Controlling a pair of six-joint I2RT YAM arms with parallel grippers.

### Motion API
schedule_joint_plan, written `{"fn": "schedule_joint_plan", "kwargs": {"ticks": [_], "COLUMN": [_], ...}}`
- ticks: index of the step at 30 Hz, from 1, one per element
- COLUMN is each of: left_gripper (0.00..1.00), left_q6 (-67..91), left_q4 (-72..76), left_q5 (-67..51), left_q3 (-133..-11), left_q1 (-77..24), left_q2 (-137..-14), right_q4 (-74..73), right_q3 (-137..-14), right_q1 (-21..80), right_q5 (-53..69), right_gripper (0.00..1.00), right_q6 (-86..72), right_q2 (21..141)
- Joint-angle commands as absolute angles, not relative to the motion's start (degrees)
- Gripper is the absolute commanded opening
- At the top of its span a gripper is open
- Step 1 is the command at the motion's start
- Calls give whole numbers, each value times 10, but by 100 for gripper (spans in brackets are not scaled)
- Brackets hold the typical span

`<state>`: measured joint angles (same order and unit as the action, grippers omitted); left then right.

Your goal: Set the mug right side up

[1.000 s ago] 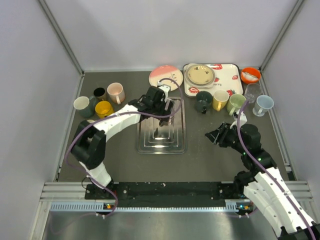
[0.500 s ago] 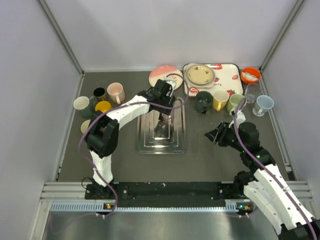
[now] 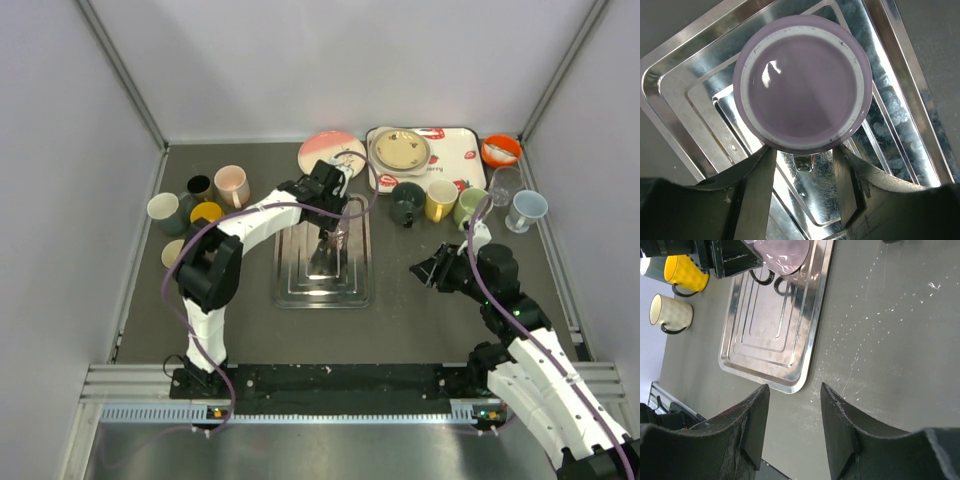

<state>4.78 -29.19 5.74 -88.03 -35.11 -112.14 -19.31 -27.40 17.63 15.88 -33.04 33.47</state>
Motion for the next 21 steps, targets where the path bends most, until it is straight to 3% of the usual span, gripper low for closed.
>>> {"fn": "schedule_joint_plan", "kwargs": {"ticks": [1,9,16,17,21], "left_gripper": [54,48,13,0,0], "left_q6": [45,47,51,51,70], "left_q4": [-290,-290,-290,-290,-273], "left_q5": [46,34,30,29,14], "left_q3": [-891,-891,-890,-889,-871], "left_q1": [-345,-339,-339,-339,-339], "left_q2": [-1137,-1143,-1140,-1138,-1109], "right_q4": [-176,-176,-176,-175,-176], "right_q3": [-298,-298,-296,-296,-297], "right_q1": [184,184,185,185,184], "right_q5": [156,153,154,154,155], "right_gripper": [45,45,45,45,45], "right_q6": [-323,-324,-324,-325,-325], "right_q2": [335,337,338,338,339]}}
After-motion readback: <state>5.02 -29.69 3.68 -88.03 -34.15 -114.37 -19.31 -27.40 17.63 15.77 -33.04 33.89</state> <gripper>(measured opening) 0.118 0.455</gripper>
